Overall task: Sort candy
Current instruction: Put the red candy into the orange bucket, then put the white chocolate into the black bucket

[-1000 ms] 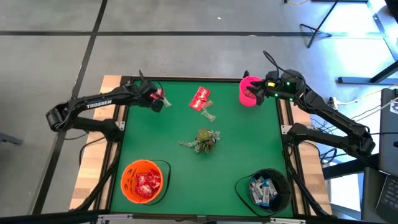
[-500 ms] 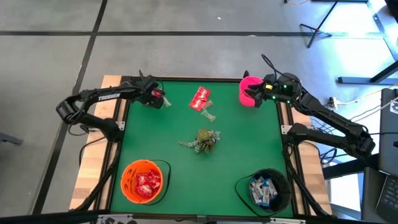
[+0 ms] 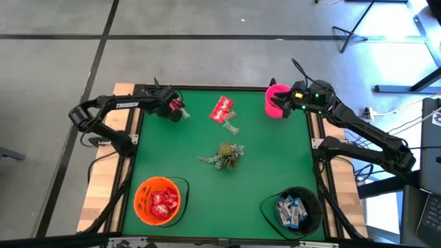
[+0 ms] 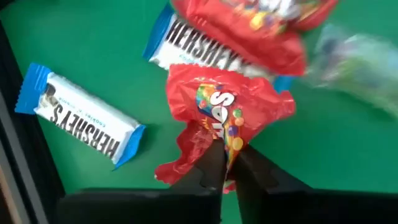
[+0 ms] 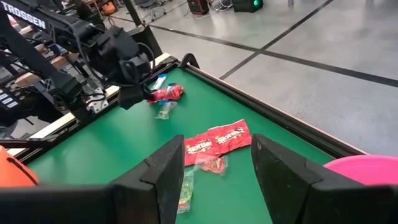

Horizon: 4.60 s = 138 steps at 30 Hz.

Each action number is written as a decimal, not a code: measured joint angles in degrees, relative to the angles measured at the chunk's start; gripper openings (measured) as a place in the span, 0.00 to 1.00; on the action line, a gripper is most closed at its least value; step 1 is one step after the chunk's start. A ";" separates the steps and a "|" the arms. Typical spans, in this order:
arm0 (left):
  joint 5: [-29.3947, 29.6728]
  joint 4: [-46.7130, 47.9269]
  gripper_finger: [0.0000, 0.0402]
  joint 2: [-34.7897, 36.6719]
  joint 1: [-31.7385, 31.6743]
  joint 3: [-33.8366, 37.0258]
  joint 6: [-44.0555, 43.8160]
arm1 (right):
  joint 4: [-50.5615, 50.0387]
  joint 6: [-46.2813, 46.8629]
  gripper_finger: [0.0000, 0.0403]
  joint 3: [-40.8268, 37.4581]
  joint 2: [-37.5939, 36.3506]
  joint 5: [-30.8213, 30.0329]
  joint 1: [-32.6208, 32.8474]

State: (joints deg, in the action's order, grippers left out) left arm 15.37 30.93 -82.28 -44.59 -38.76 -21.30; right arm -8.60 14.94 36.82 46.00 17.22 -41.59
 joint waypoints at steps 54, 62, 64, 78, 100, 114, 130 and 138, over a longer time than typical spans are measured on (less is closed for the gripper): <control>-2.90 30.49 0.00 3.29 95.51 -33.35 -53.58 | 19.07 0.16 0.46 -0.07 -0.02 -4.53 15.90; -2.84 29.98 0.17 3.14 96.42 -33.35 -53.69 | 19.02 0.20 0.46 -0.07 -0.02 -5.74 19.78; -2.82 30.02 0.22 3.14 96.38 -33.35 -53.66 | 18.97 0.20 0.46 -0.07 -0.02 -5.81 20.42; 12.83 48.62 0.32 11.73 83.54 -33.35 -43.80 | 18.69 -0.66 0.46 -0.07 -0.02 -7.68 20.73; 5.64 32.86 0.49 14.89 8.80 -22.71 10.12 | 17.45 -3.25 0.46 -0.02 -0.02 -7.64 20.71; 5.85 19.81 0.49 6.17 -3.00 -5.60 20.41 | 15.85 -4.17 0.46 -0.02 -0.01 -7.89 20.69; 9.17 12.23 0.49 -6.29 -6.89 -5.20 23.03 | 15.61 -3.48 0.46 -0.02 -0.02 -8.23 20.69; 8.68 10.34 0.48 -7.63 -6.96 -5.22 23.10 | 15.61 -3.48 0.46 -0.02 0.00 -8.23 20.69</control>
State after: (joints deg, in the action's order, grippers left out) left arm 24.05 41.28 -89.91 -51.55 -43.99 1.80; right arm 7.01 11.46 36.80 46.00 8.99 -20.91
